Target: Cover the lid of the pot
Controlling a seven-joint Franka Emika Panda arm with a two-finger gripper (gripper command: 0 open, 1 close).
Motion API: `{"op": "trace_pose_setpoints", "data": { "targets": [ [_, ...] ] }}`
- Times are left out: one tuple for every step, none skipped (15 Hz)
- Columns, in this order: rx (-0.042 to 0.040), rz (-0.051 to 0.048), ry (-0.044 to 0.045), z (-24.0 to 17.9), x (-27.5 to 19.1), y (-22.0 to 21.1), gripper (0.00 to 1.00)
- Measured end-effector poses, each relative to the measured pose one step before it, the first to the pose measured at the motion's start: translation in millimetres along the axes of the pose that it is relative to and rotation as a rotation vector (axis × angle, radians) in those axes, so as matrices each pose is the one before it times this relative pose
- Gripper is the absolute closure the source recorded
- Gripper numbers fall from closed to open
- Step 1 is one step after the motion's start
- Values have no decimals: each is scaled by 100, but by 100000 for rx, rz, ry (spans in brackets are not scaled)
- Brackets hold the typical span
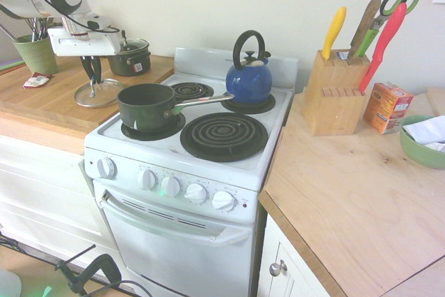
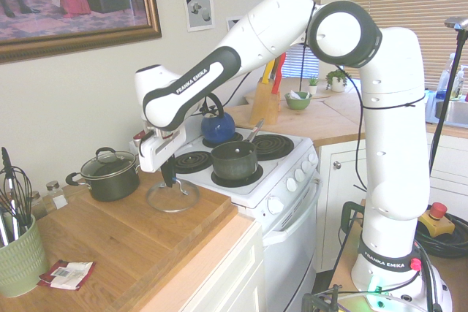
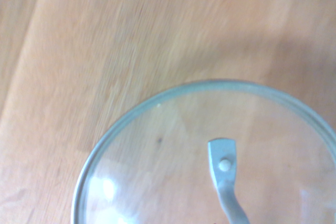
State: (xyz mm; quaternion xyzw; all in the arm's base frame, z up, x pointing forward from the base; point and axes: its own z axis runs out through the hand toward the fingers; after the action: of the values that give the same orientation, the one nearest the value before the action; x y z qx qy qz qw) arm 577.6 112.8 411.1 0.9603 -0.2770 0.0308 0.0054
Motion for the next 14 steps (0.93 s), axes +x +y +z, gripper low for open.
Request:
{"op": "trace_pose_setpoints", "data": {
  "targets": [
    [1008,1874,660,-1216,240,631,100],
    [1359,2294,338,-1324,282,725,100],
    [1632,2678,-126,-1375,351,861,100],
    [1787,3141,70,-1554,518,1091,100],
    [1497,2915,264,-1430,528,1055,100],
    [1456,3036,13,-1388,545,1121,100],
    [1544,3301,77,-1480,666,1278,100],
    [1088,3113,398,-1226,562,1116,100],
    [810,3334,751,-1040,665,1237,100],
    [266,3340,516,-761,649,1142,100],
    [63,3586,428,-522,706,1367,100],
    [-320,3322,65,-145,707,1499,100],
    [-562,3058,-205,59,675,1676,100],
    [-658,3234,-378,186,705,1785,100]
  ]
}}
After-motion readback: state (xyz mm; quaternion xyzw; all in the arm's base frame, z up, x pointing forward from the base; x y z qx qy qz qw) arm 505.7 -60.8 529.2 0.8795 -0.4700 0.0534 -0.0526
